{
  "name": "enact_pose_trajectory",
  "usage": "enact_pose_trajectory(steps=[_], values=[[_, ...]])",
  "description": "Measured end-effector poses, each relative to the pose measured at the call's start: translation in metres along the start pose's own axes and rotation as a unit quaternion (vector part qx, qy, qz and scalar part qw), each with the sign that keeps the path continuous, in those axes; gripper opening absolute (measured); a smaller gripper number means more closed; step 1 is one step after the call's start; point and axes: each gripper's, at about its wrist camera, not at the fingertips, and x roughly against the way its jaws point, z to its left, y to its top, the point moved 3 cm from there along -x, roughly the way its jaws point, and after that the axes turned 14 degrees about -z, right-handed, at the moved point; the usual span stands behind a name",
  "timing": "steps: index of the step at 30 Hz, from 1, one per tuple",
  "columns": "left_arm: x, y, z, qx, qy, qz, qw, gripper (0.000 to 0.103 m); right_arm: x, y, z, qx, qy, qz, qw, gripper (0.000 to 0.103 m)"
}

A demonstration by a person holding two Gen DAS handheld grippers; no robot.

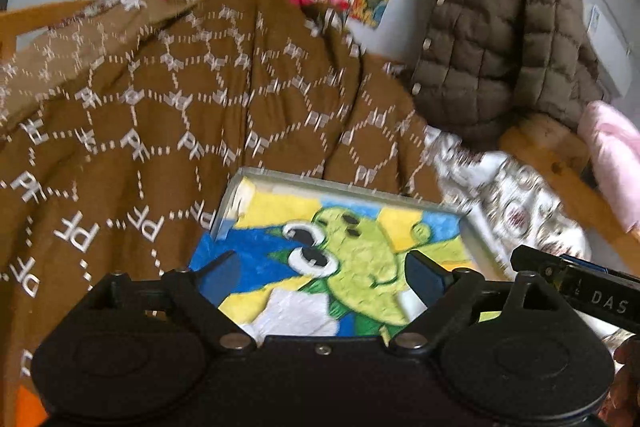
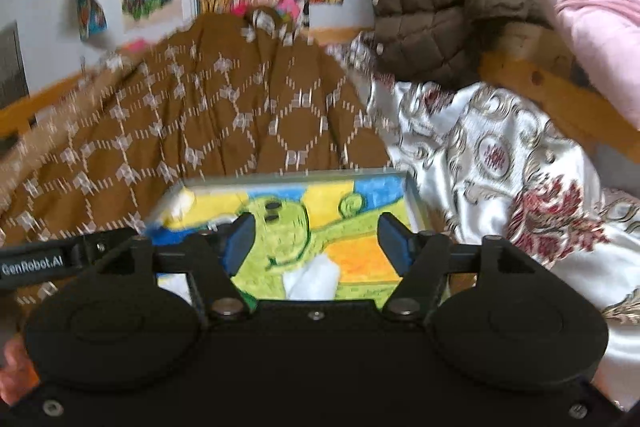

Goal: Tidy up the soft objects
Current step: 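Open the right tool to release the sock and lift away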

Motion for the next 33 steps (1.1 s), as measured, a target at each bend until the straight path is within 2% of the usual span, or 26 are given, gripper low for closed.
enact_pose_trajectory(steps=[4, 8, 17, 26, 29, 33], values=[[0.03, 0.017, -0.012, 0.003, -0.006, -0.032, 0.9995, 0.097, 0.038, 0.027, -0.009, -0.015, 0.001, -0.037, 0.999, 0.073], [0.065, 0.031, -0.025, -0.014, -0.007, -0.064, 0.9978, 0.1, 0.078, 0.047, -0.018, -0.024, 0.002, -0.069, 0.997, 0.087], [0.145, 0.043, -0.048, -0.03, -0.021, -0.114, 0.9928, 0.102, 0.171, 0.078, -0.022, -0.013, 0.002, -0.135, 0.991, 0.102], [0.218, 0.029, -0.048, -0.018, -0.022, -0.134, 0.9906, 0.102, 0.246, 0.081, -0.017, -0.017, 0.005, -0.157, 0.987, 0.102], [0.242, 0.02, -0.043, -0.021, -0.016, -0.13, 0.9911, 0.102, 0.265, 0.072, -0.017, -0.027, 0.005, -0.159, 0.987, 0.102], [0.27, 0.005, -0.032, -0.001, -0.007, -0.114, 0.9934, 0.102, 0.28, 0.049, -0.013, -0.039, 0.006, -0.143, 0.989, 0.103]])
